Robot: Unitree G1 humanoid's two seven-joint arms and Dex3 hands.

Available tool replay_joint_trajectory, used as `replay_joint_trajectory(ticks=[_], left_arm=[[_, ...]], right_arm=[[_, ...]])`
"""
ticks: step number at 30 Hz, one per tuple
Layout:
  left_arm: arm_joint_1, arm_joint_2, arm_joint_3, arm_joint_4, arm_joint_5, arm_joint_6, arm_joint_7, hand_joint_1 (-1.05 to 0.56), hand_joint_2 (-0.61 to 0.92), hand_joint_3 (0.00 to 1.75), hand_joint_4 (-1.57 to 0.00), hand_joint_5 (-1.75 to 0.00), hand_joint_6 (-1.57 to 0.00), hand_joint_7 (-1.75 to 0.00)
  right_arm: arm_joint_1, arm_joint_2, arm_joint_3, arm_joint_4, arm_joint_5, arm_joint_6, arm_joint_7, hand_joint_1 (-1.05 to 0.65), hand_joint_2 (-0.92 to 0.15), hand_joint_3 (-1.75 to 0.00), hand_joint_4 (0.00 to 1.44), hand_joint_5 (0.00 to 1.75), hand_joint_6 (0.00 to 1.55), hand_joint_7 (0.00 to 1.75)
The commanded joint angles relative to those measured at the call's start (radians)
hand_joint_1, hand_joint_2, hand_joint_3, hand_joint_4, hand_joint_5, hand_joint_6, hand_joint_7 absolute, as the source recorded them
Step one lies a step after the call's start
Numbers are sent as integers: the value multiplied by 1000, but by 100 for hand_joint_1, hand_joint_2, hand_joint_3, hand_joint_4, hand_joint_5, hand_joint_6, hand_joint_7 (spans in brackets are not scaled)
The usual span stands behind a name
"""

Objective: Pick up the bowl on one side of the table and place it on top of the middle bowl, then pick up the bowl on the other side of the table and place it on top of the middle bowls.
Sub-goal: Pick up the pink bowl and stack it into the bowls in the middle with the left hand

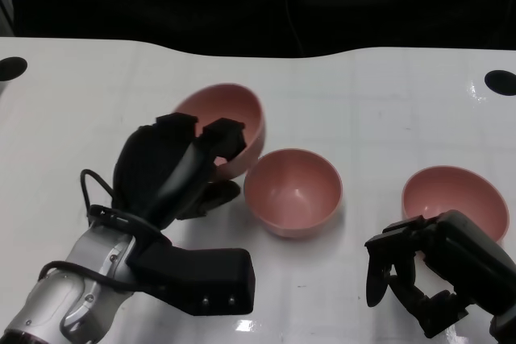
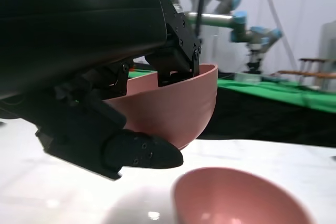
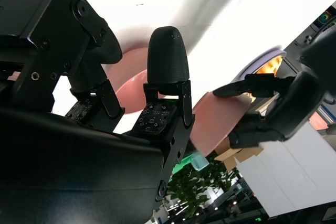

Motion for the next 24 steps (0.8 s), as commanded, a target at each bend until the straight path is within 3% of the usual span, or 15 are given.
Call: replay_joint_trajectory(ticks=[1,5,6,8,12,20,24], left_arm=[[-41,17,6,8,-40,-71,-50,-19,41,113,-88,-174,-87,-132],[-76,12,-11,46,-35,-132,-72,-21,39,111,-89,-175,-92,-126],[-86,6,-20,59,-30,-142,-80,-23,42,106,-88,-175,-95,-114],[-100,-4,-32,82,-22,-159,-85,-25,43,102,-88,-175,-98,-107],[-123,-21,-57,115,-18,-178,-106,-24,49,95,-89,-175,-89,-134],[-156,-55,-93,181,-1,-178,-133,-25,52,95,-87,-175,-81,-151],[-171,-74,-107,223,6,-170,-141,-24,53,94,-86,-175,-79,-152]], right_arm=[[-10,-6,-7,14,1,-17,-15,16,-13,-159,100,159,99,117],[-10,-8,-5,15,4,-18,-10,15,-13,-159,100,159,98,117],[-10,-9,-5,14,5,-16,-9,16,-13,-159,100,159,98,117],[-10,-9,-5,14,7,-17,-8,17,-12,-159,100,158,98,117],[-10,-8,-5,14,0,-15,-11,17,-12,-160,100,158,98,117],[-14,-5,-6,23,0,-28,-16,15,-10,-162,100,159,98,117],[-16,-6,-6,23,-4,-32,-19,14,-10,-164,100,159,98,117]])
